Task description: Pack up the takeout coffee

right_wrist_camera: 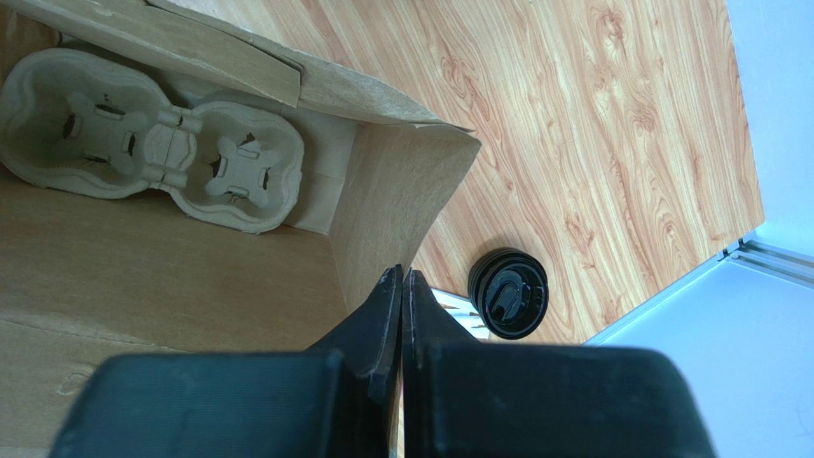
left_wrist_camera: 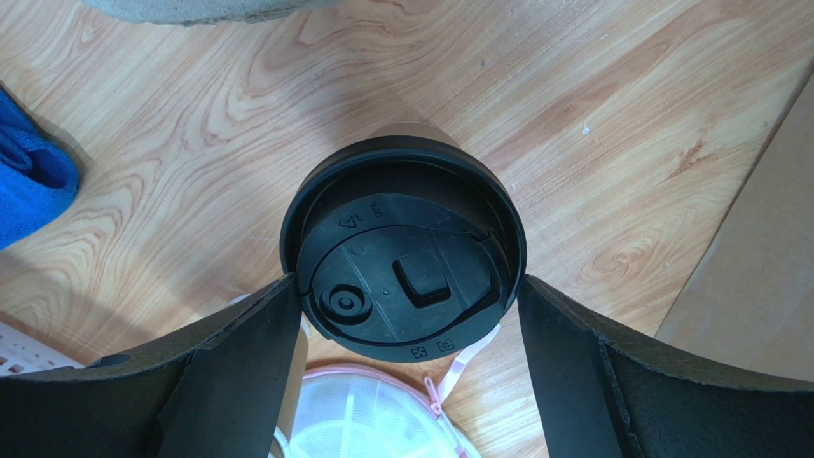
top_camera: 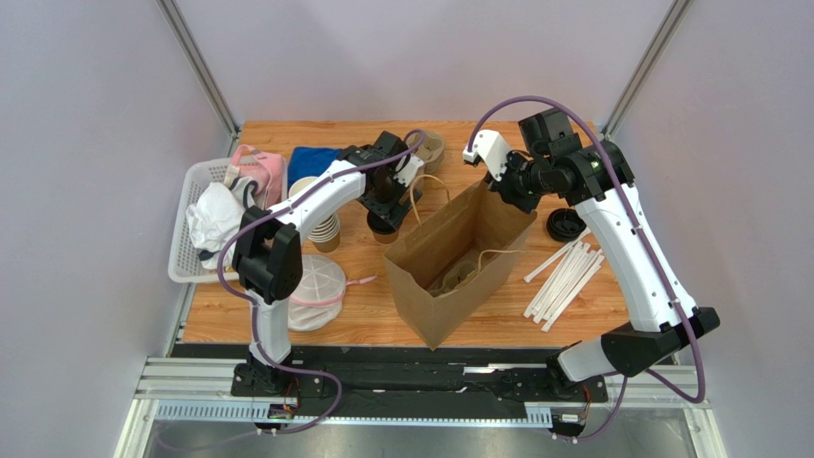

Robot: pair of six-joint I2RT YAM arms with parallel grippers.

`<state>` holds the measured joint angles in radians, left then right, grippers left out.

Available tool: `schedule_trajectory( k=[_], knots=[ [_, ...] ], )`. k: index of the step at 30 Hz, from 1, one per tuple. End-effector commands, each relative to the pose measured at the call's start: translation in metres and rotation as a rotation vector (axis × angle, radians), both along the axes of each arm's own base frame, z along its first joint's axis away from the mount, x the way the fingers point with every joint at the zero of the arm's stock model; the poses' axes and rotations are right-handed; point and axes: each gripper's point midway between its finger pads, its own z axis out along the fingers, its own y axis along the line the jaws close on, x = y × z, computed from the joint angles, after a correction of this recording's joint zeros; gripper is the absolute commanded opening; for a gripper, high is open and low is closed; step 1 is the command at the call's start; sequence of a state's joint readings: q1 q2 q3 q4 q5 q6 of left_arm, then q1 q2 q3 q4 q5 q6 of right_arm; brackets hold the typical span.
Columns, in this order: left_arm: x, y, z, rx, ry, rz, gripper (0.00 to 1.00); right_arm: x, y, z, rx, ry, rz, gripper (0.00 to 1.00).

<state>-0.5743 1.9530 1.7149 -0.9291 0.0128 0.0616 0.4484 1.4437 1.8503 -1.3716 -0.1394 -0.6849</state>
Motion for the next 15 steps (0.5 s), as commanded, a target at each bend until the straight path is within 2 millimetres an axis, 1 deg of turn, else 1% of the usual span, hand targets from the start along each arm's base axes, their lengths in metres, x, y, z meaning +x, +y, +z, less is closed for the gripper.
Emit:
schedule_trajectory(
  k=[1, 2, 10, 15],
  knots=[
    [0.000, 0.000, -0.017, 0.030, 0.012, -0.024, 0.89, -0.065, -0.034, -0.023, -0.127, 0.245, -0.004, 0.00],
    [-0.001, 0.000, -0.019, 0.033, 0.017, -0.027, 0.87, -0.065, -0.033, -0.022, -0.125, 0.244, -0.002, 0.00],
    [-0.011, 0.008, -0.030, 0.065, 0.051, -0.046, 0.84, -0.063, -0.030, -0.024, -0.118, 0.254, 0.003, 0.00],
    [-0.019, 0.012, -0.042, 0.091, 0.098, -0.056, 0.82, -0.063, -0.029, -0.024, -0.114, 0.260, 0.005, 0.00]
  ],
)
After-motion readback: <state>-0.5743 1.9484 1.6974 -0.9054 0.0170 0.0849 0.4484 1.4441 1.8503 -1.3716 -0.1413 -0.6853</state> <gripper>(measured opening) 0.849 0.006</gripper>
